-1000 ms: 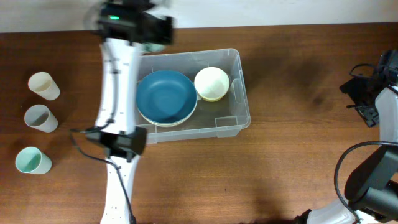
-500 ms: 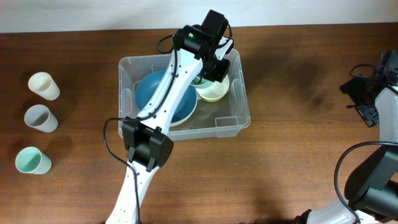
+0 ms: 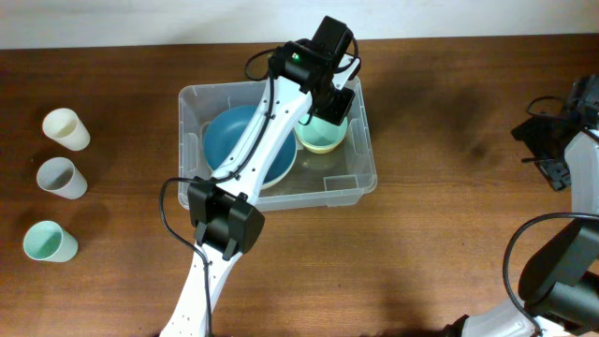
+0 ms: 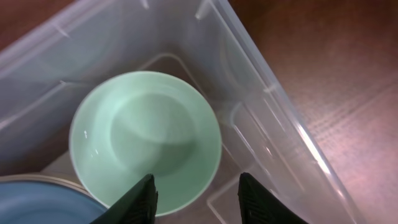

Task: Pack container
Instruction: 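Carry the mint bowl into the bin and stack it on the white bowl, then move the left gripper to the gray translucent cup and grasp its rim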

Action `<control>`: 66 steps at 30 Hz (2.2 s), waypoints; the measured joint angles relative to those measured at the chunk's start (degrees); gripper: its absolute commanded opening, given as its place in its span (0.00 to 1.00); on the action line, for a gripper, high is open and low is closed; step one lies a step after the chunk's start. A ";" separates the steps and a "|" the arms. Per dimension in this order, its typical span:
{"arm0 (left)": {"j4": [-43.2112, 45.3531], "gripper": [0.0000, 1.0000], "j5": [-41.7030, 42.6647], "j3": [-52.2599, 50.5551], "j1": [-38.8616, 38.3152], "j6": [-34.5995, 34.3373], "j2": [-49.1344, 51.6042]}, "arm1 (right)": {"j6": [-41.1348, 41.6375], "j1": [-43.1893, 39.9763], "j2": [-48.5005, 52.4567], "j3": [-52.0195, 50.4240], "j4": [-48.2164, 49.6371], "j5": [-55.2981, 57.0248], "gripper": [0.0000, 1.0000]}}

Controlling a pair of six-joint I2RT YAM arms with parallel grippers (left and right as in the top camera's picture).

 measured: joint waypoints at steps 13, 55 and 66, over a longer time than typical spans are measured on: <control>-7.96 0.99 -20.04 5.27 7.02 0.20 -2.43 | -0.04 0.00 0.00 0.00 0.00 0.00 0.99; -7.32 0.99 -13.27 -24.52 58.88 -7.72 -5.81 | -0.02 0.00 0.00 0.00 0.00 0.00 0.99; -5.29 0.38 -14.14 -26.62 58.88 -7.41 -5.81 | -0.07 0.00 0.00 0.00 0.00 0.02 0.99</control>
